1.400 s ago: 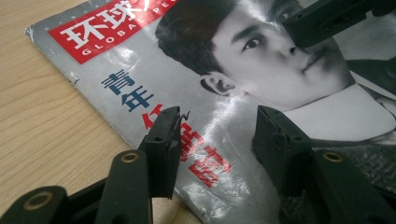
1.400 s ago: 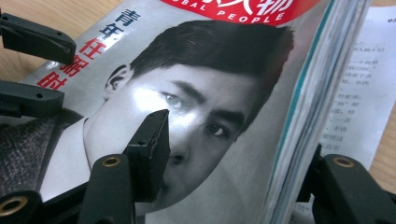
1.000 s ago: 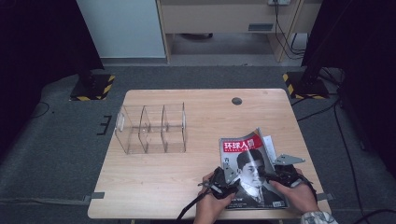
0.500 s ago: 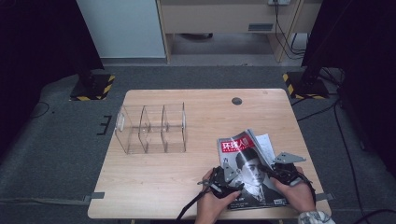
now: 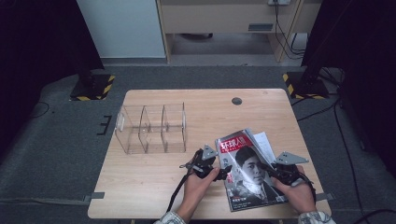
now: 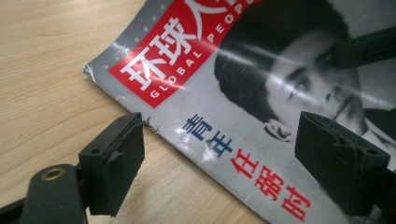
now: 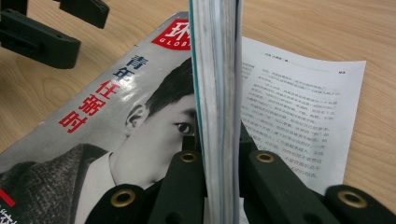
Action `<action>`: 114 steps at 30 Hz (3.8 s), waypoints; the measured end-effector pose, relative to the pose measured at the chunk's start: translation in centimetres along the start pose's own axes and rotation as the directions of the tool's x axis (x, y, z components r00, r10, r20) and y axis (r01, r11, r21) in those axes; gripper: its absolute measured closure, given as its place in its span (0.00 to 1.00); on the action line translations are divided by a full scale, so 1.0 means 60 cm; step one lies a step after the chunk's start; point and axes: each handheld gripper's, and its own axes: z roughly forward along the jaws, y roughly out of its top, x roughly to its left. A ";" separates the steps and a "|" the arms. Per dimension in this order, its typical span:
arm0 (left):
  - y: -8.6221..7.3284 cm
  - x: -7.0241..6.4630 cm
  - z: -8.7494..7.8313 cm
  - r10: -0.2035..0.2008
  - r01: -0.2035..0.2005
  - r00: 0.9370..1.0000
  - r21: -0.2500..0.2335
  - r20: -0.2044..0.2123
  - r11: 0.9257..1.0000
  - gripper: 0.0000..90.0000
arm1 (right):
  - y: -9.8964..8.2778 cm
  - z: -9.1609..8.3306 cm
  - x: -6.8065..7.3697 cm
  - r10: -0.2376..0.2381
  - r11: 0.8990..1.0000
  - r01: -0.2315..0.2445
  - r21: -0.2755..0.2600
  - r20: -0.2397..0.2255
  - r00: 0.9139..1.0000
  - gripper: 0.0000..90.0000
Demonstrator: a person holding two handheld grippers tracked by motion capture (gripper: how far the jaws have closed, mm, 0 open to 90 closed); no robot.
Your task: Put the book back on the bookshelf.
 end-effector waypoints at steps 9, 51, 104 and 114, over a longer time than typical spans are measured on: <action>0.023 0.033 0.010 -0.035 0.031 0.997 0.058 0.065 0.998 0.13 | 0.013 -0.003 0.005 -0.030 0.999 0.029 -0.034 -0.022 0.999 0.97; 0.050 0.080 0.067 -0.172 0.161 0.983 0.153 0.058 0.975 0.61 | 0.002 0.000 -0.012 -0.016 0.999 0.010 -0.051 -0.124 0.992 0.97; 0.133 0.058 0.061 -0.048 0.037 0.997 0.182 0.056 0.983 0.76 | -0.026 0.047 -0.017 0.154 0.985 -0.160 0.071 0.083 0.985 0.33; 0.131 0.060 0.066 -0.039 0.023 0.994 0.154 0.104 0.988 0.56 | -0.021 0.055 -0.013 0.147 0.986 -0.153 0.066 0.081 0.986 0.37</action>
